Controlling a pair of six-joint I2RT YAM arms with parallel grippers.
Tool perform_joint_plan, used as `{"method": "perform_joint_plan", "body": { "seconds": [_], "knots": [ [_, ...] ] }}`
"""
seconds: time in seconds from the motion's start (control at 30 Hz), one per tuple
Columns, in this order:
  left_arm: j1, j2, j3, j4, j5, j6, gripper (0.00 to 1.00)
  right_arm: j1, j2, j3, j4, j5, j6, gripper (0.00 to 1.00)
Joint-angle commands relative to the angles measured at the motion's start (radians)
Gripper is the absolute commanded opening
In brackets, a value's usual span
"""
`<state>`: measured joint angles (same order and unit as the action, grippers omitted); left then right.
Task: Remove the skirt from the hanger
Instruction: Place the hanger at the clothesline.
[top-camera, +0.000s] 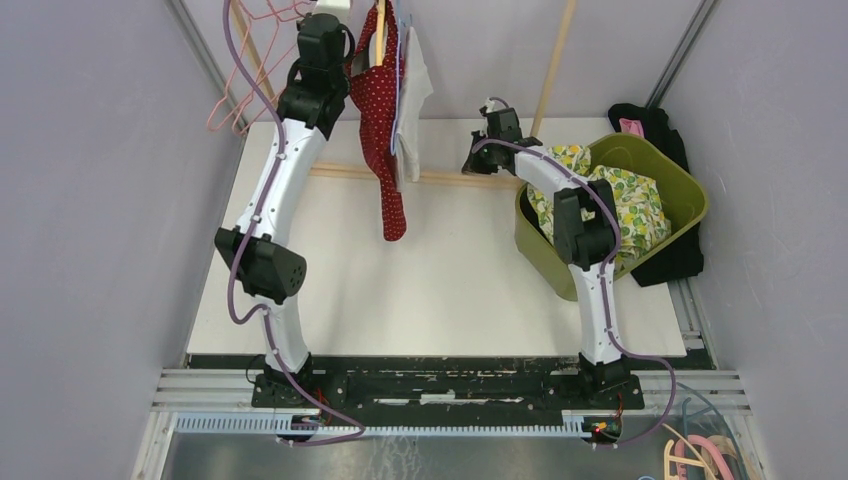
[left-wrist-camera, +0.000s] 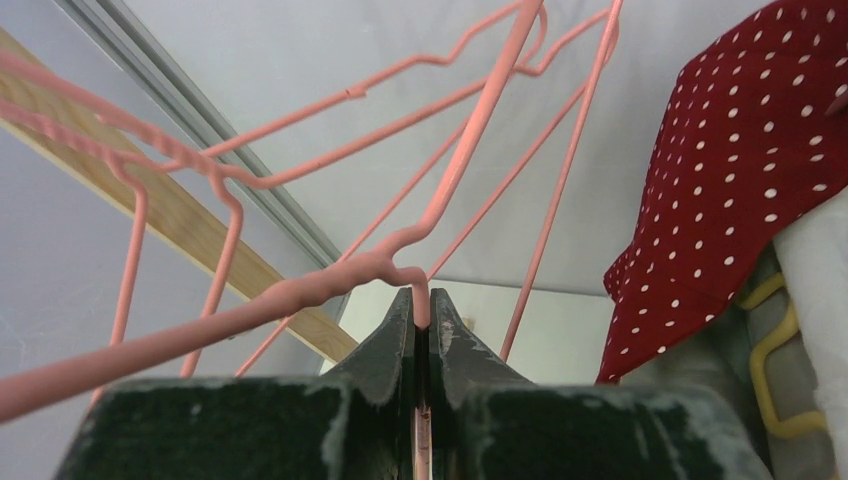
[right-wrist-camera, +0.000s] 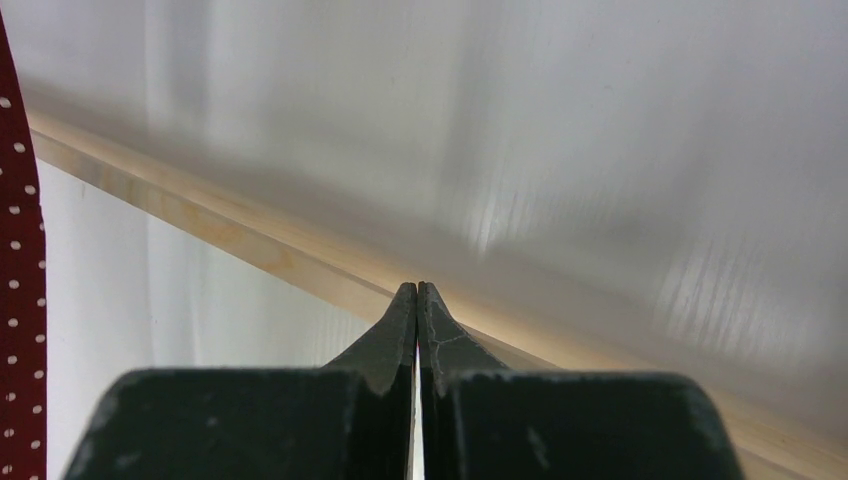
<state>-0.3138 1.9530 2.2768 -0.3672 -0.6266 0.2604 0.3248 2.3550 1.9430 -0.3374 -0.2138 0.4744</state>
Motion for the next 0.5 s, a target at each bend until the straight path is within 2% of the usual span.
{"method": "perform_joint_plan", "body": {
  "seconds": [0.0,0.27,0.47],
  "knots": [
    [0.015,-0.049,-0.013,0.020,-0.007,0.042,0.03,0.022,-0.073,-0.046,-0.065,-0.036,-0.025,0.01],
    [0.031,-0.039,0.070,0.010,0.010,-0.005,0.03,0.019,-0.098,-0.034,-0.077,-0.038,-0.056,0.01],
    [0.027,-0.065,0.063,0.011,0.003,-0.005,0.03,0.005,-0.099,-0.013,-0.069,-0.053,-0.042,0.01]
  ]
}}
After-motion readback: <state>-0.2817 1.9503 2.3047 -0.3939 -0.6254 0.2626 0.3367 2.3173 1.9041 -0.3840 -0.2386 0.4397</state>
